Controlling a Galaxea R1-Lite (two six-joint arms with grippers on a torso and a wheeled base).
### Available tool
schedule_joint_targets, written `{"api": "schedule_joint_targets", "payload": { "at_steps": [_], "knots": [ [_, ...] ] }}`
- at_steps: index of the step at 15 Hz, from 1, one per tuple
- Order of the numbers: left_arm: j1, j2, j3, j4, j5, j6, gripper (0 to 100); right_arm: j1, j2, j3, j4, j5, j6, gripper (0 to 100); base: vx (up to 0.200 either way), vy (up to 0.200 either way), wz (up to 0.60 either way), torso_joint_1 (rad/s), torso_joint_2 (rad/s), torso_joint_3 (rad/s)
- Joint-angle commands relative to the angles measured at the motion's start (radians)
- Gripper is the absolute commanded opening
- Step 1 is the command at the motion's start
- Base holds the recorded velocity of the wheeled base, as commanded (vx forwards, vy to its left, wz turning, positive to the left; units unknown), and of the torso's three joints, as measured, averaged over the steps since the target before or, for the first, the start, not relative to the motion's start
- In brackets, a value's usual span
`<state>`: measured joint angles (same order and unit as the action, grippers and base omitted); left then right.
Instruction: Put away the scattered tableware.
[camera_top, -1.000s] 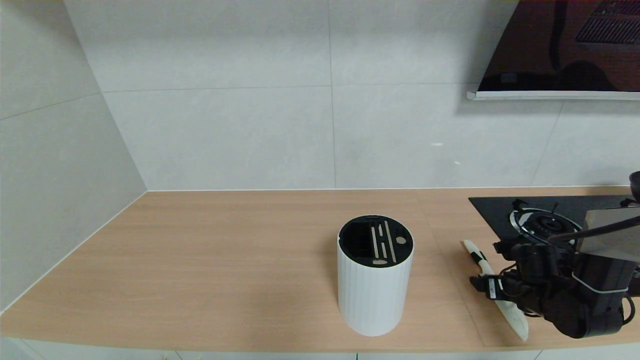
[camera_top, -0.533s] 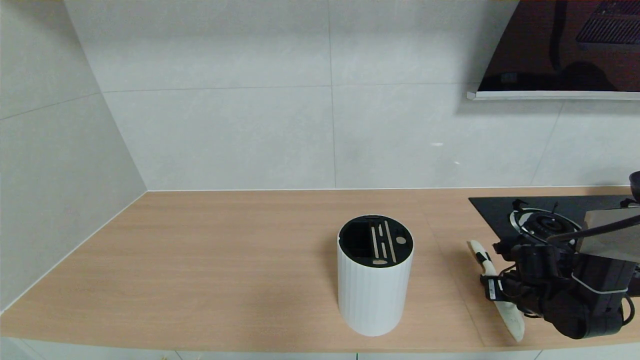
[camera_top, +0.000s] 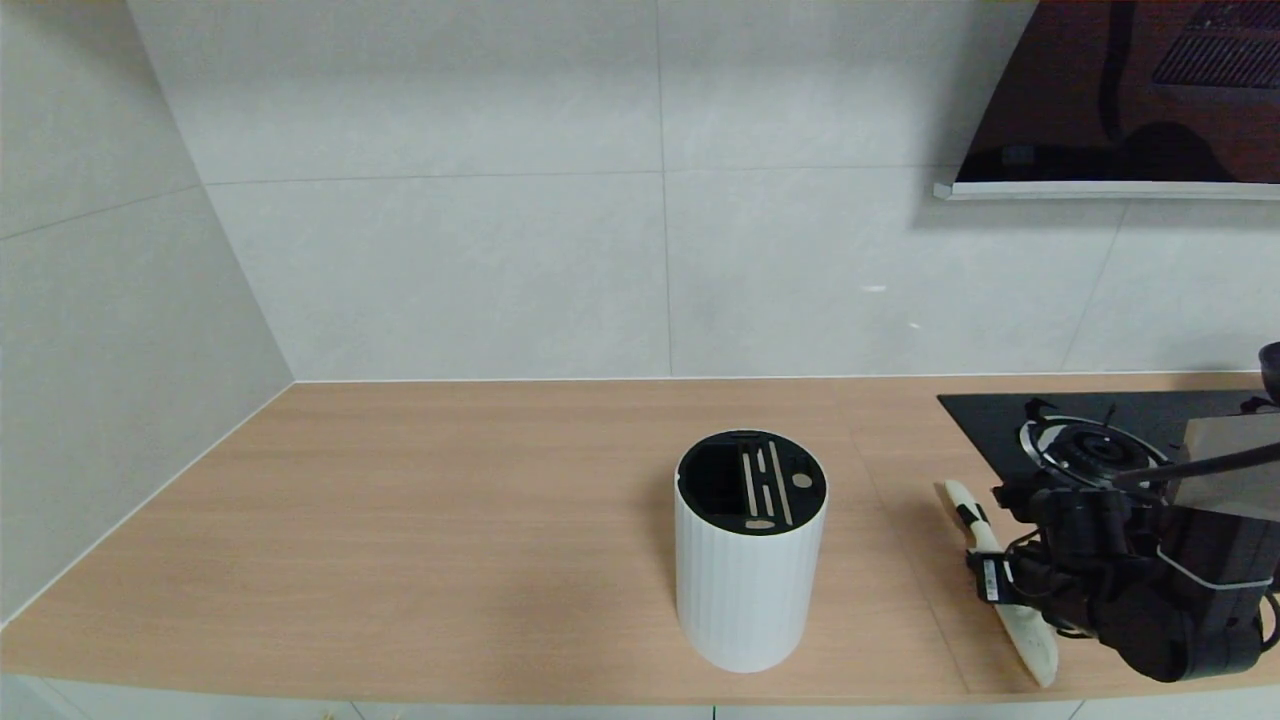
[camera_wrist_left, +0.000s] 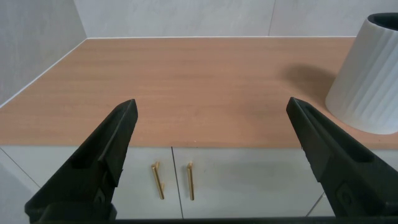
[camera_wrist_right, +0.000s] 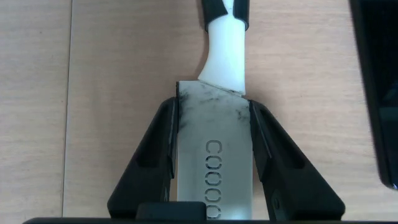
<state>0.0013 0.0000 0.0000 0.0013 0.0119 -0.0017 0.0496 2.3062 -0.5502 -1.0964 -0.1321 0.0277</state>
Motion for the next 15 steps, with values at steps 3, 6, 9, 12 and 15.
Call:
{"api": "schedule_joint_targets", "payload": {
  "at_steps": [3, 6, 9, 12, 15],
  "knots": [
    [-0.001, 0.002, 0.0, 0.0, 0.0, 0.002, 100, 0.006, -0.171, 0.056, -0.002, 0.005, 0.003, 0, 0.0, 0.0, 0.0, 0.0, 0.0, 0.0],
    [0.0, 0.002, 0.0, 0.0, 0.0, 0.005, 100, 0.033, -0.329, 0.079, 0.016, 0.037, 0.003, 0, 0.0, 0.0, 0.0, 0.0, 0.0, 0.0],
    [0.0, 0.0, 0.0, -0.001, 0.0, 0.002, 100, 0.093, -0.485, 0.09, 0.108, 0.034, 0.005, 0, 0.0, 0.0, 0.0, 0.0, 0.0, 0.0],
    [0.0, 0.002, -0.041, -0.024, -0.009, 0.025, 100, 0.159, -0.63, 0.087, 0.204, 0.032, 0.015, 0, 0.0, 0.0, 0.0, 0.0, 0.0, 0.0],
    [-0.001, 0.009, -0.126, 0.039, -0.147, 0.052, 100, 0.222, -0.734, 0.084, 0.28, 0.029, 0.017, 0, 0.0, 0.0, 0.0, 0.0, 0.0, 0.0]
  ]
}}
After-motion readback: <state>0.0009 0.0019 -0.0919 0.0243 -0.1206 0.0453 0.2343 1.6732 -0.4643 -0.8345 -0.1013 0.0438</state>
